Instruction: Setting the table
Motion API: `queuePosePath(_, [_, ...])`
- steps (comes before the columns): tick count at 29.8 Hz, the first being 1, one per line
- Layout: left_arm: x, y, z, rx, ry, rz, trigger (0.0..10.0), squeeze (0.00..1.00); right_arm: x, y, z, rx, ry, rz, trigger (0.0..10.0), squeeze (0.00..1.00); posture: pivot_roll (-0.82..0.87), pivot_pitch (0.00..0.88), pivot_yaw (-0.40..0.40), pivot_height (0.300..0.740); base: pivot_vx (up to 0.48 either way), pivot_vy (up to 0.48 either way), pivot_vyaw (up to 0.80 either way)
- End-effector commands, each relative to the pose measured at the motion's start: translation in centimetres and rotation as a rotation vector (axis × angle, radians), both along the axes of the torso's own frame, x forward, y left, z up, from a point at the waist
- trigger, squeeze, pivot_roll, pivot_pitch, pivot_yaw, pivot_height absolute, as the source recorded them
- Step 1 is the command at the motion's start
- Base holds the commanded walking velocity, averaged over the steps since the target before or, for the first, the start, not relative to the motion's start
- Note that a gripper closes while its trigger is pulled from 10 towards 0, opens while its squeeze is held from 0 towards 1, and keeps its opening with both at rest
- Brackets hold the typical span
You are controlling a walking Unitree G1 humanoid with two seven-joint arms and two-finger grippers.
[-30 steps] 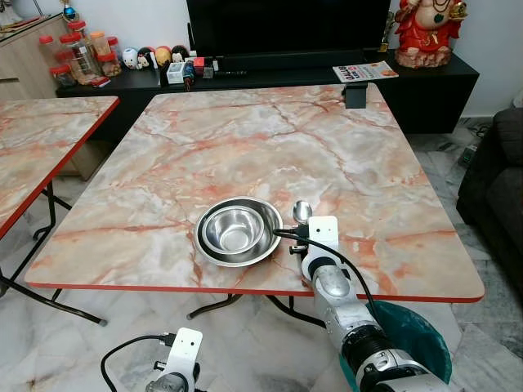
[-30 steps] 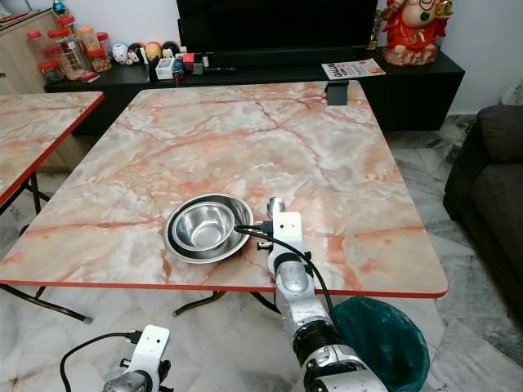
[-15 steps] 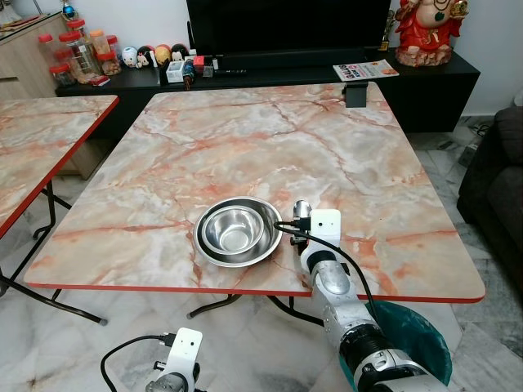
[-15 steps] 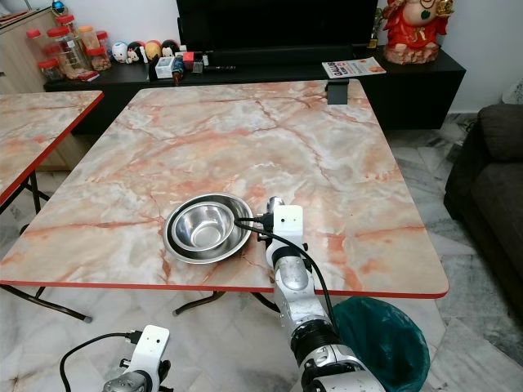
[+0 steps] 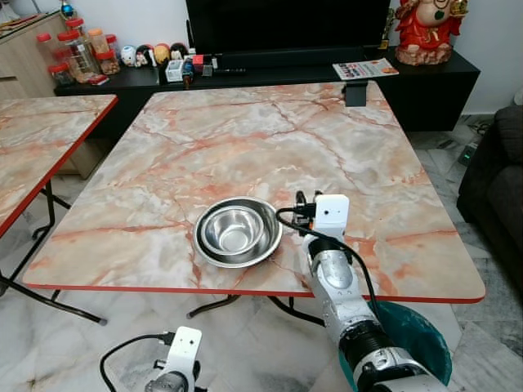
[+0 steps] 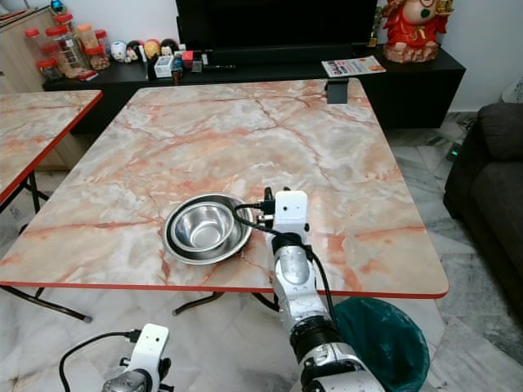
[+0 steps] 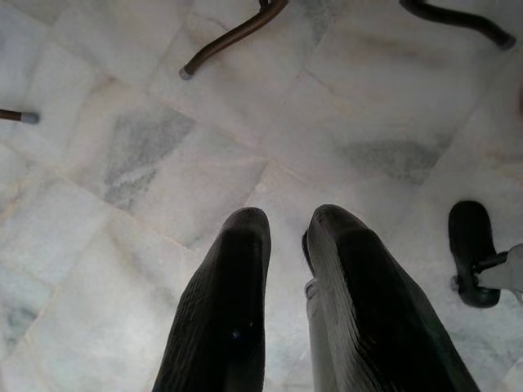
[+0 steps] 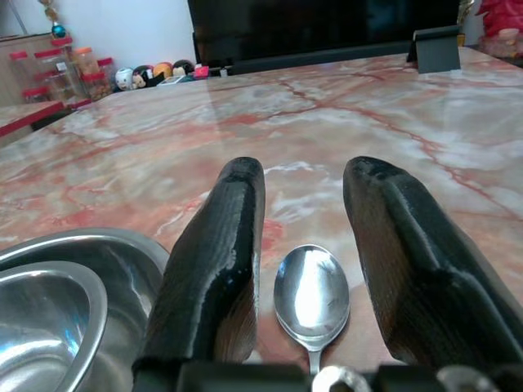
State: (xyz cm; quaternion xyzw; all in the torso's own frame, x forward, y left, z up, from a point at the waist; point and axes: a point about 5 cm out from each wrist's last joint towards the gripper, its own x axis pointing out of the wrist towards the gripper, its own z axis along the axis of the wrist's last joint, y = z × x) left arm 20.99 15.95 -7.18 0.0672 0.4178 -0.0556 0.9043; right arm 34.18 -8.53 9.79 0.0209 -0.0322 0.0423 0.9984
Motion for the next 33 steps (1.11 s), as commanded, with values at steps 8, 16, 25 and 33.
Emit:
queuePosePath(8, [0.1,1.06,0.12,0.008,-0.001,0.03,10.0,0.0,0.32,0.99,0.9,-0.015,-0.04,0.033,10.0,0.0,-0.07,0.0,0.102,0.74,0.0,0.48,0.0])
queuePosePath(16, [0.29,1.49,0.27,0.026,-0.006,0.007,10.0,0.0,0.23,1.01,0.71,-0.003,-0.035,0.02,10.0,0.0,-0.07,0.0,0.118,0.74,0.0,0.48,0.0])
queuePosePath(25, [0.58,1.51,0.44,0.028,-0.014,0.006,10.0,0.0,0.33,0.93,0.8,0.0,-0.037,0.01,10.0,0.0,-0.07,0.0,0.12,0.74,0.0,0.48,0.0])
queuePosePath(33, [0.56,1.16,0.4,0.017,-0.014,0.014,10.0,0.0,0.26,0.62,0.82,-0.017,-0.049,0.013,10.0,0.0,-0.08,0.0,0.108,0.74,0.0,0.48,0.0])
